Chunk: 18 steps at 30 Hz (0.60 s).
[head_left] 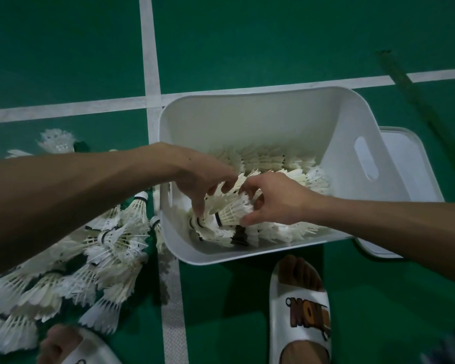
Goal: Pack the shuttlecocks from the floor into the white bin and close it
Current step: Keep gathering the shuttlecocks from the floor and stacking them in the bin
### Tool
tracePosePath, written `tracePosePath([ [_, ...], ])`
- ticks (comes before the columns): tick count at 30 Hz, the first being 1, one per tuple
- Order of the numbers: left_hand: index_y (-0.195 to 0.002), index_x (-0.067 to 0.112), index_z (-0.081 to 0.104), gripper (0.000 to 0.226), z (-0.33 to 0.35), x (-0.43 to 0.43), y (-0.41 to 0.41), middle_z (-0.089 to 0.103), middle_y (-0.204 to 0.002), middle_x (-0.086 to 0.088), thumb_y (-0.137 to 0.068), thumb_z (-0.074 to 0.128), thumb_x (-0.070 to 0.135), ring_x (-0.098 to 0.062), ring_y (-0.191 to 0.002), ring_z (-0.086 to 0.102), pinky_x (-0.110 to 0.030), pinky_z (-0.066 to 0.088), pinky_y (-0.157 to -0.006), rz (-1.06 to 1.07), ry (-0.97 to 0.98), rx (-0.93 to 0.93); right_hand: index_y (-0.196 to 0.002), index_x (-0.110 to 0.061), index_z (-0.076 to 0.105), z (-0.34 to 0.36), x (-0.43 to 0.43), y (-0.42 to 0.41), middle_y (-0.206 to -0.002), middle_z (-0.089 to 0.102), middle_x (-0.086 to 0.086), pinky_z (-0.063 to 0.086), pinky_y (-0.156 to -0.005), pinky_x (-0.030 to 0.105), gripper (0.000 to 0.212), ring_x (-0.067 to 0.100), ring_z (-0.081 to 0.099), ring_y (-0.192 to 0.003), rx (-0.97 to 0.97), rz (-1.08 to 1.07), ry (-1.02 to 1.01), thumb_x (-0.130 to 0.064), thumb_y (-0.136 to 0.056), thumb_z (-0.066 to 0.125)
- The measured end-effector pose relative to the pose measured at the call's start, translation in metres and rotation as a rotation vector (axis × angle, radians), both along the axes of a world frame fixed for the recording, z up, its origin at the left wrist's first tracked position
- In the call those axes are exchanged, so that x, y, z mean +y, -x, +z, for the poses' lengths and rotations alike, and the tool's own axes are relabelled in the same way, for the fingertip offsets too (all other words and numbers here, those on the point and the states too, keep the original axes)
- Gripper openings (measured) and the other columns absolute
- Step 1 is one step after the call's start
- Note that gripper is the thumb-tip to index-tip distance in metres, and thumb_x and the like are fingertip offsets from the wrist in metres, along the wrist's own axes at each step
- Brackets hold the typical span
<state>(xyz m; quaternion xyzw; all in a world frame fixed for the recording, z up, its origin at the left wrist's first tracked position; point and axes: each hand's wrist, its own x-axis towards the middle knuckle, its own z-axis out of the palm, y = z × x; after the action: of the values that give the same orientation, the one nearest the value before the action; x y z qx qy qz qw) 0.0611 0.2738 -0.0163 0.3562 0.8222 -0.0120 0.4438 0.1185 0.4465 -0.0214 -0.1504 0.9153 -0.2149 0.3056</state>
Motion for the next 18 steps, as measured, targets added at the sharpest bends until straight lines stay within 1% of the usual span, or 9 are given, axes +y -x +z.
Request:
tracePosePath([
  [2,-0.114,0.023,0.041,0.060,-0.001,0.001,0.001,0.058,-0.106,0.003,-0.071,0.082,0.026,-0.007,-0.077,0.051,-0.023,0.040,-0.062,-0.001,0.002,0.000,-0.095,-0.015,0.062,-0.003,-0.004,0.002,-0.085,0.063,-0.002,0.050,-0.067,0.031,0.043,0.016,0.059,-0.072,0.068,0.030,-0.032,-0.042,-0.067,0.082],
  [4,-0.113,0.024,0.041,0.058,-0.003,0.002,0.001,0.058,-0.105,0.004,-0.072,0.081,0.027,-0.004,-0.074,0.049,-0.022,0.038,-0.059,-0.012,-0.007,0.010,-0.086,-0.017,0.060,-0.001,-0.004,0.007,-0.078,0.062,-0.004,0.046,-0.060,0.028,0.035,0.014,0.057,-0.068,0.126,0.038,-0.061,-0.037,-0.067,0.082],
  [6,-0.117,0.024,0.041,0.059,-0.004,0.001,0.002,0.059,-0.104,0.005,-0.073,0.080,0.029,-0.004,-0.073,0.049,-0.022,0.037,-0.059,-0.020,-0.015,0.019,-0.088,-0.017,0.063,-0.001,-0.003,0.012,-0.079,0.064,-0.003,0.046,-0.060,0.028,0.034,0.015,0.057,-0.070,0.182,0.062,-0.082,-0.035,-0.066,0.082],
  [8,-0.120,0.025,0.042,0.061,-0.004,0.000,0.002,0.060,-0.104,0.005,-0.072,0.080,0.029,-0.006,-0.075,0.052,-0.024,0.040,-0.062,-0.015,-0.025,0.009,-0.092,-0.019,0.064,-0.002,-0.007,0.008,-0.079,0.062,-0.007,0.043,-0.060,0.026,0.037,0.014,0.056,-0.071,0.180,0.090,-0.060,-0.037,-0.065,0.083],
  [10,-0.120,0.026,0.044,0.061,-0.003,0.000,0.002,0.061,-0.105,0.005,-0.071,0.081,0.029,-0.011,-0.078,0.055,-0.026,0.042,-0.066,-0.023,-0.031,-0.001,-0.097,-0.020,0.064,-0.006,-0.013,0.000,-0.075,0.052,-0.012,0.034,-0.056,0.017,0.041,0.008,0.048,-0.068,0.155,0.118,-0.028,-0.038,-0.066,0.084],
  [11,-0.121,0.026,0.045,0.061,-0.002,0.001,0.003,0.061,-0.106,0.005,-0.072,0.081,0.030,-0.012,-0.080,0.056,-0.026,0.042,-0.065,-0.025,-0.028,-0.007,-0.098,-0.019,0.063,-0.007,-0.015,-0.003,-0.072,0.047,-0.013,0.030,-0.053,0.012,0.042,0.007,0.043,-0.066,0.146,0.122,-0.026,-0.038,-0.066,0.084],
  [12,-0.122,0.027,0.045,0.061,-0.002,0.002,0.003,0.061,-0.107,0.006,-0.072,0.080,0.030,-0.012,-0.080,0.057,-0.024,0.041,-0.063,-0.025,-0.025,-0.013,-0.099,-0.017,0.062,-0.009,-0.015,-0.003,-0.072,0.045,-0.013,0.028,-0.051,0.012,0.044,0.007,0.041,-0.065,0.138,0.117,-0.033,-0.040,-0.067,0.083],
  [16,-0.129,0.026,0.043,0.064,-0.001,0.003,0.003,0.061,-0.111,0.005,-0.075,0.078,0.031,-0.003,-0.075,0.051,-0.017,0.035,-0.059,-0.019,-0.028,-0.027,-0.107,-0.017,0.063,-0.010,-0.012,0.003,-0.085,0.059,-0.005,0.037,-0.057,0.023,0.062,0.010,0.051,-0.069,0.103,0.075,-0.067,-0.055,-0.062,0.082],
  [18,-0.132,0.026,0.043,0.066,-0.001,0.002,0.003,0.060,-0.112,0.005,-0.076,0.077,0.032,-0.002,-0.075,0.050,-0.016,0.034,-0.058,-0.014,-0.023,-0.035,-0.112,-0.017,0.062,-0.009,-0.011,0.004,-0.092,0.064,-0.004,0.047,-0.065,0.027,0.069,0.010,0.059,-0.073,0.051,0.089,-0.060,-0.058,-0.060,0.081],
])
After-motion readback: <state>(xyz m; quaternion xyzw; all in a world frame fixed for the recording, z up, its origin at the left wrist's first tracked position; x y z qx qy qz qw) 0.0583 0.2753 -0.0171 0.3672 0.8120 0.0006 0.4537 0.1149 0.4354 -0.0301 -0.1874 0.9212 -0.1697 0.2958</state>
